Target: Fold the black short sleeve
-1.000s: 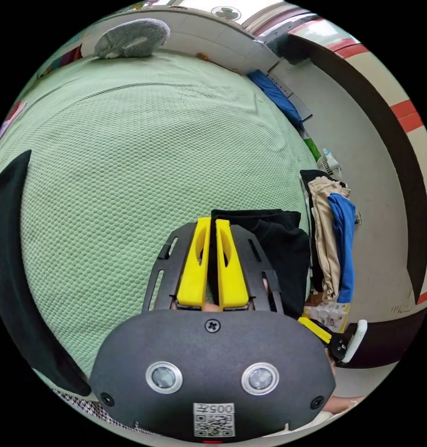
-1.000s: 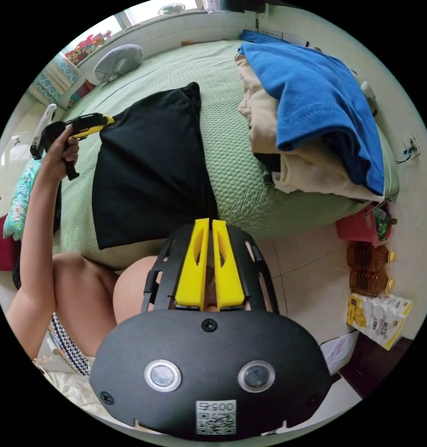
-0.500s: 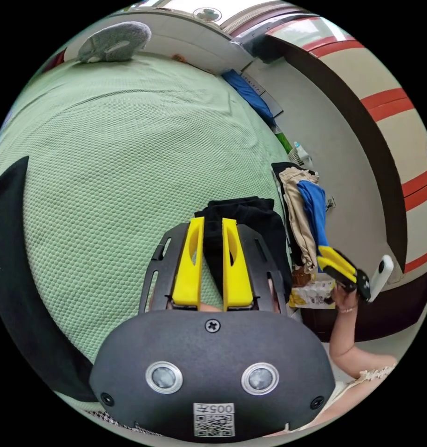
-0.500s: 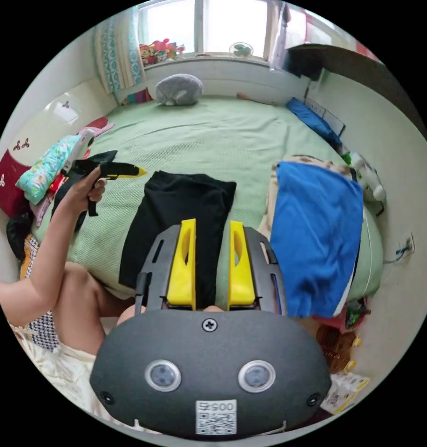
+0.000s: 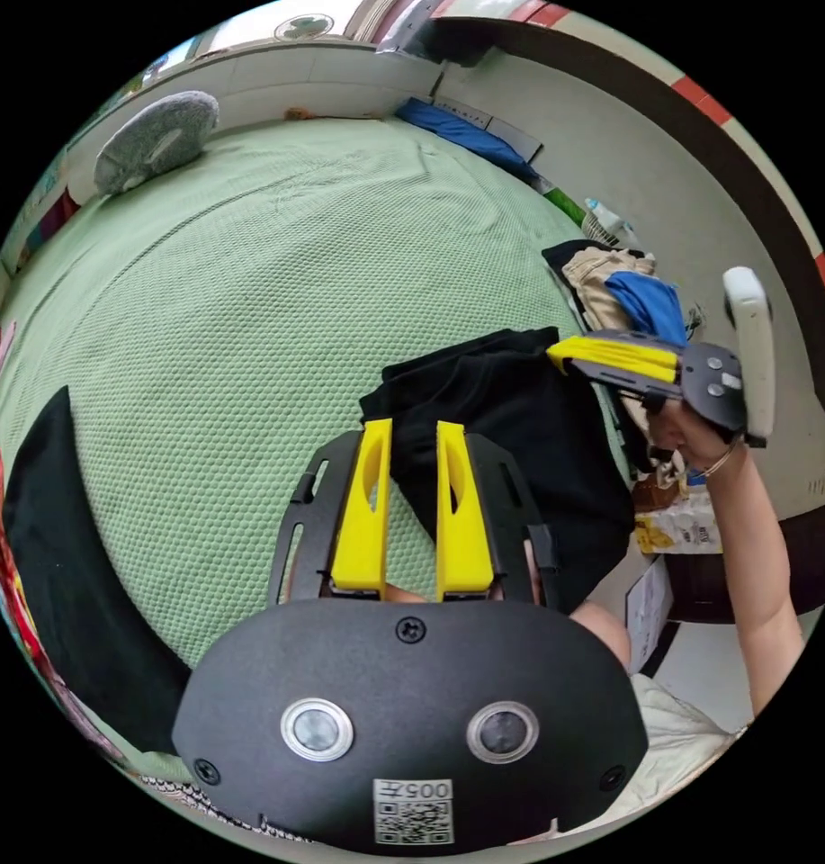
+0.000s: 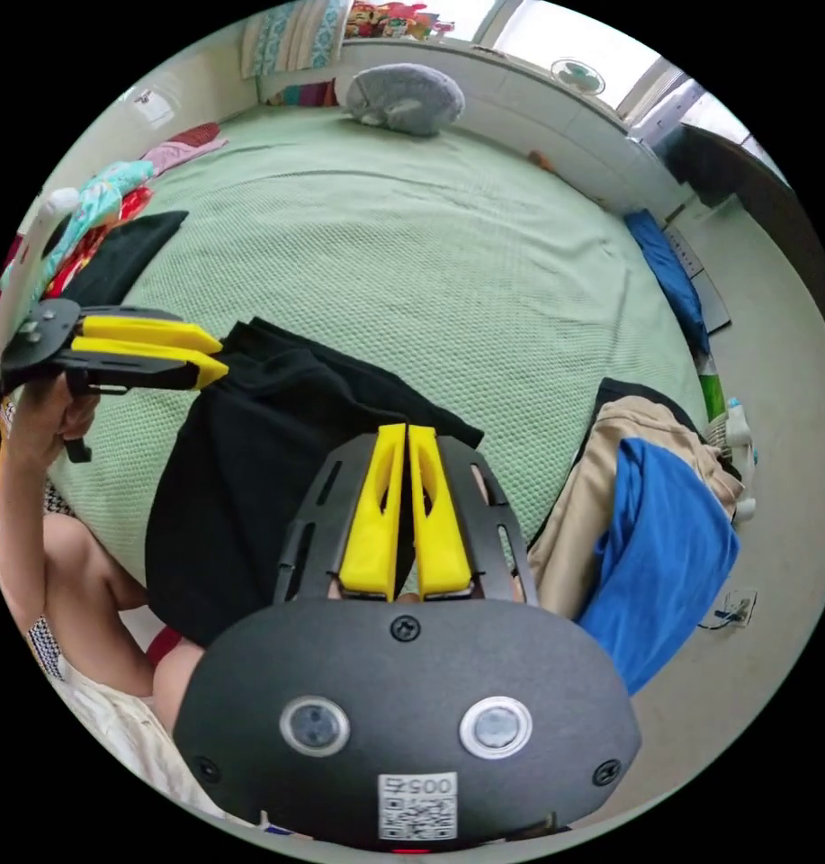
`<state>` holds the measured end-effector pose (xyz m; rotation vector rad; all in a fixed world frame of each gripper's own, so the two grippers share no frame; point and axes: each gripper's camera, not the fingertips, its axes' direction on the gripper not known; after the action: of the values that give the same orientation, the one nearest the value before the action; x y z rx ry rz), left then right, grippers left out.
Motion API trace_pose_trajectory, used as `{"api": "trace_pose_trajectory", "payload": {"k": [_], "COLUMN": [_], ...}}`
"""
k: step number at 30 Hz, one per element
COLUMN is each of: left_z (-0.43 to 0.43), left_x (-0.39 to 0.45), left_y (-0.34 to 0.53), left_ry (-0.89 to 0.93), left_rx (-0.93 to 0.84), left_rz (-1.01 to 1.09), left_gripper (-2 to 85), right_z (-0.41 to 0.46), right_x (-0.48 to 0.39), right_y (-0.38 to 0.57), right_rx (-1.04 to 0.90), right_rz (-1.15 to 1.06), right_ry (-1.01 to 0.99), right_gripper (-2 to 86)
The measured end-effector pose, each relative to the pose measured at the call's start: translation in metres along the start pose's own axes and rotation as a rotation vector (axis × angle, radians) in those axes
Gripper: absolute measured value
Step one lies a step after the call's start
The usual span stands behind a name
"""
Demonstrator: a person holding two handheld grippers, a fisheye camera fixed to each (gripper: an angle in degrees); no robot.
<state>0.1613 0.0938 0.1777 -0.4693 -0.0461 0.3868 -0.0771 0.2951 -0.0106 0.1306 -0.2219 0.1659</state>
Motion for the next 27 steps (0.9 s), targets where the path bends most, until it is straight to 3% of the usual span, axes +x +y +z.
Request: {"api": "trace_pose_trajectory", "payload": {"k": [11,18,27], "left_z": [-0.002,-0.026,-0.020], "left_x": [0.009,0.036,0.120], "left_y": [0.022,0.055,0.109], "left_ry": [0.048,0.007,0.010], "left_rx": [0.021,0.092,0.044], "left_rz": [-0.081,-0.061,0.037], "left_gripper": [9.1,8.2,9.1], "right_z": [0.034,-0.020,-0.020], "right_x": [0.031,0.014,-0.040], "right_y": [-0.013,0.027,0.102], "right_rx": [-0.083,0.022,0.021], "right_rz": [0.247,0.150,0.093], "right_ry": [-0.087,0.018,-0.135], "right_gripper": [2.2,7.4,8.5]}}
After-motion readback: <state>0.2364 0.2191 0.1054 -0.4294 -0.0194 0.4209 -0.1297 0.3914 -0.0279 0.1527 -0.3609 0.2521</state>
